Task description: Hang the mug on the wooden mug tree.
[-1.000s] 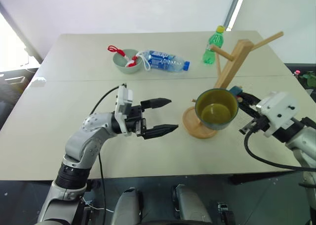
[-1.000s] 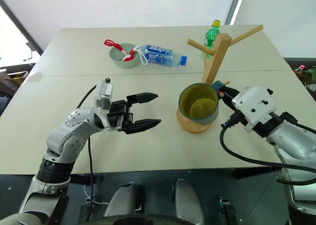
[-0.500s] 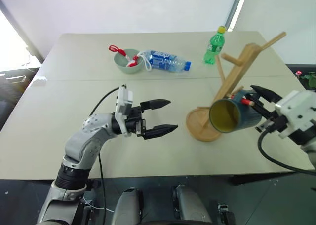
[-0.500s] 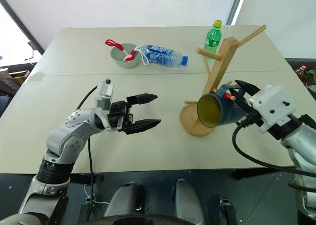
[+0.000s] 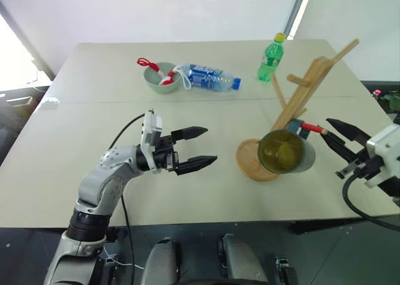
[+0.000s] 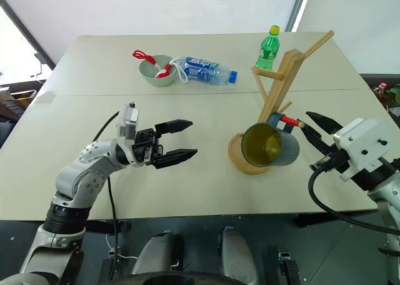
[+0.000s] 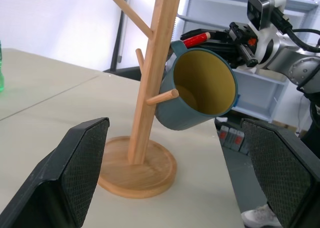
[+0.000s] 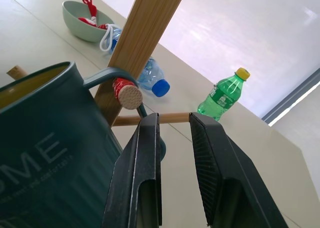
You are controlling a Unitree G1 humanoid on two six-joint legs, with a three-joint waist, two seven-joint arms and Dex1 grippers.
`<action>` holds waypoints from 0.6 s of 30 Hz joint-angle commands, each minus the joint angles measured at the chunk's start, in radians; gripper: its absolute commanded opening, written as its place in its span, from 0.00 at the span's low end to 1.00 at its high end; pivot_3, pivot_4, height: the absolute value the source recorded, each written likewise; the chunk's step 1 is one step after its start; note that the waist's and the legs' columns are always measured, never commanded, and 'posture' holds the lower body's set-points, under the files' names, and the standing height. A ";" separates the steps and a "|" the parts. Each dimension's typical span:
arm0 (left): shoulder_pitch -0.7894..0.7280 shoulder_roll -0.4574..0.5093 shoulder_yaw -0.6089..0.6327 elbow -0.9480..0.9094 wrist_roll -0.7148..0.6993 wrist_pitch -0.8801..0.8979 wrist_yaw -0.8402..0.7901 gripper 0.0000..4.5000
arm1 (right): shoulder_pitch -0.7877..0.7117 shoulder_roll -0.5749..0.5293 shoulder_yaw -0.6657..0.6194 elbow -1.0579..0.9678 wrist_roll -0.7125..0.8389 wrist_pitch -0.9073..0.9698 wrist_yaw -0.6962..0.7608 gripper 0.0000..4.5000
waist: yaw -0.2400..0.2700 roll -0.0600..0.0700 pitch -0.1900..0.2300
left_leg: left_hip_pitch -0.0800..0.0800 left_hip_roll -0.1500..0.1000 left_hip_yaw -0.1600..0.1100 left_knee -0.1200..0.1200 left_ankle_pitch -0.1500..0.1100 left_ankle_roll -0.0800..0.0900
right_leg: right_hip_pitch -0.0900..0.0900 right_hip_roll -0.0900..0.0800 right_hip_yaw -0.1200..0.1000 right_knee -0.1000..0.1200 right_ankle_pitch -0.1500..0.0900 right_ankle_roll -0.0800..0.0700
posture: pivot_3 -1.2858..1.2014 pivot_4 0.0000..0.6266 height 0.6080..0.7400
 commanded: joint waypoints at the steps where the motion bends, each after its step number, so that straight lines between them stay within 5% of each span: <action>1: -0.004 -0.004 0.032 0.002 0.005 -0.027 0.014 1.00 | 0.025 0.019 -0.077 0.001 0.044 -0.026 0.013 0.21 | 0.000 0.000 0.000 | 0.000 0.000 0.000 0.000 0.000 0.000 | 0.000 0.000 0.000 0.000 0.000 0.000 | 0.52 0.24 1.00; 10: 0.015 -0.035 0.074 0.134 0.130 -0.118 0.152 1.00 | 0.085 0.154 -0.109 0.144 0.093 -0.064 -0.027 0.21 | -0.003 0.000 -0.001 | 0.001 0.000 0.000 0.000 0.000 0.000 | 0.001 0.000 0.000 0.000 0.000 0.000 | 0.52 0.24 1.00; 18: 0.097 -0.051 0.080 0.196 0.284 -0.183 0.333 1.00 | 0.000 0.269 0.052 0.392 0.012 -0.198 -0.070 0.21 | -0.004 0.000 -0.001 | 0.001 0.002 0.000 0.000 0.000 0.000 | 0.000 0.000 0.000 0.001 0.000 0.000 | 0.52 0.24 1.00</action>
